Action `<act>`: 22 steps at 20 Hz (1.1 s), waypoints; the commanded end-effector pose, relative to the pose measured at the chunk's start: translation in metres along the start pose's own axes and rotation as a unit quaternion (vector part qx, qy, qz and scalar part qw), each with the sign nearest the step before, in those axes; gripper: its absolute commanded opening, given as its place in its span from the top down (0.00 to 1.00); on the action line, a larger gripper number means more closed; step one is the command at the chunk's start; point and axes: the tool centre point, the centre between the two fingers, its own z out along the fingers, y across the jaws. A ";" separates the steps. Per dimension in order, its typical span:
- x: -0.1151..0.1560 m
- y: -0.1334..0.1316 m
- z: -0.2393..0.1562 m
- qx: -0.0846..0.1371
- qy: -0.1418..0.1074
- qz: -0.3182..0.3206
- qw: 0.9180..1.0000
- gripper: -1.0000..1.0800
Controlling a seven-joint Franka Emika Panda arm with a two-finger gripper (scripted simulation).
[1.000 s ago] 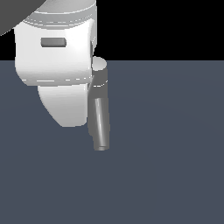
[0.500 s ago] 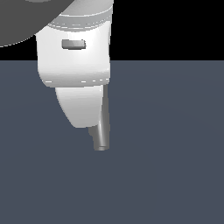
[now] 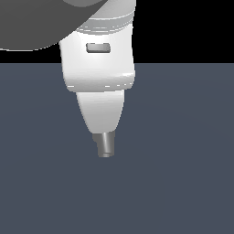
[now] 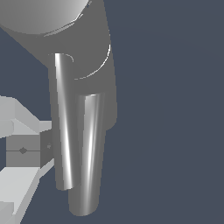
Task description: Turn on the faucet by rotating a designated handle.
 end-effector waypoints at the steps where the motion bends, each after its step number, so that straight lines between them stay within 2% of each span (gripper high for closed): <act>1: 0.015 0.004 0.001 -0.002 0.007 0.012 1.000 1.00; 12: 0.039 0.008 0.000 -0.003 0.007 0.014 1.000 1.00; 13: 0.024 0.002 0.000 0.001 -0.001 -0.002 1.000 1.00; 22: 0.057 -0.017 0.000 -0.001 0.003 0.005 1.000 1.00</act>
